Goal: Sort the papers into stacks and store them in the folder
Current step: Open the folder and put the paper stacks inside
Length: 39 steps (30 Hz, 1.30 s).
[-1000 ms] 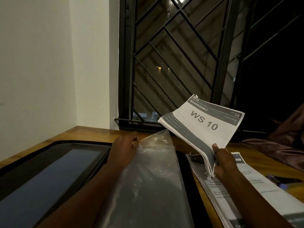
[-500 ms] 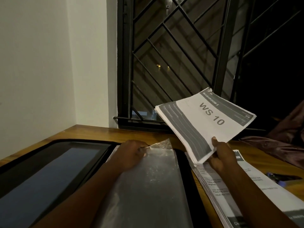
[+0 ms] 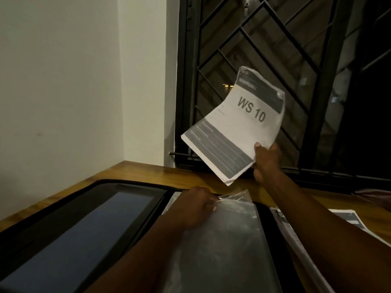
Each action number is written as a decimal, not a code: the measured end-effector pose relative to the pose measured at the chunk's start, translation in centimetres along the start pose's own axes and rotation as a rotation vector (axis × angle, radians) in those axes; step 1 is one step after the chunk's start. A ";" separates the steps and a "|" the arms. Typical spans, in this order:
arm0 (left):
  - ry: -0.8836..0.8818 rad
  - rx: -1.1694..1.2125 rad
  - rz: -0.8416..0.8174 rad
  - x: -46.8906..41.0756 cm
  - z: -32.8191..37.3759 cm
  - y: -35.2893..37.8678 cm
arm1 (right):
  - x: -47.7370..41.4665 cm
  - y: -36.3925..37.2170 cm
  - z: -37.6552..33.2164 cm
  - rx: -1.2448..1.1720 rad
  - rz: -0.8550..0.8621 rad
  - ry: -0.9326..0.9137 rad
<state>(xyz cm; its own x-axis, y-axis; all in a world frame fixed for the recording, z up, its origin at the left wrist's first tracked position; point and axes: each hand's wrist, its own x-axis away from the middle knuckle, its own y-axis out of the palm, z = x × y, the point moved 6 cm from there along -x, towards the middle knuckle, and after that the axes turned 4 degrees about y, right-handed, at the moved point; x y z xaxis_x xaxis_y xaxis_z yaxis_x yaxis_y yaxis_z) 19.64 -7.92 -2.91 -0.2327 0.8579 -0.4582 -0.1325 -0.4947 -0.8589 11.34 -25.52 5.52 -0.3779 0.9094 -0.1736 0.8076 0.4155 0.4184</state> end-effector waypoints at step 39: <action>-0.468 0.132 0.281 2.3 -8.5 -2.1 | -1.9 -2.6 4.9 0.437 -0.349 0.420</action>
<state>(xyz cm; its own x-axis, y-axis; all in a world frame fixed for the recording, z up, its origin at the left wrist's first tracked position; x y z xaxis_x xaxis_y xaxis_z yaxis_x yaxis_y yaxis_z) 27.60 -3.76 -4.10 -0.6756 0.5518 -0.4890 -0.1161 -0.7346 -0.6685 12.16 -28.29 0.43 -0.7203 0.6742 0.1632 0.6819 0.7313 -0.0118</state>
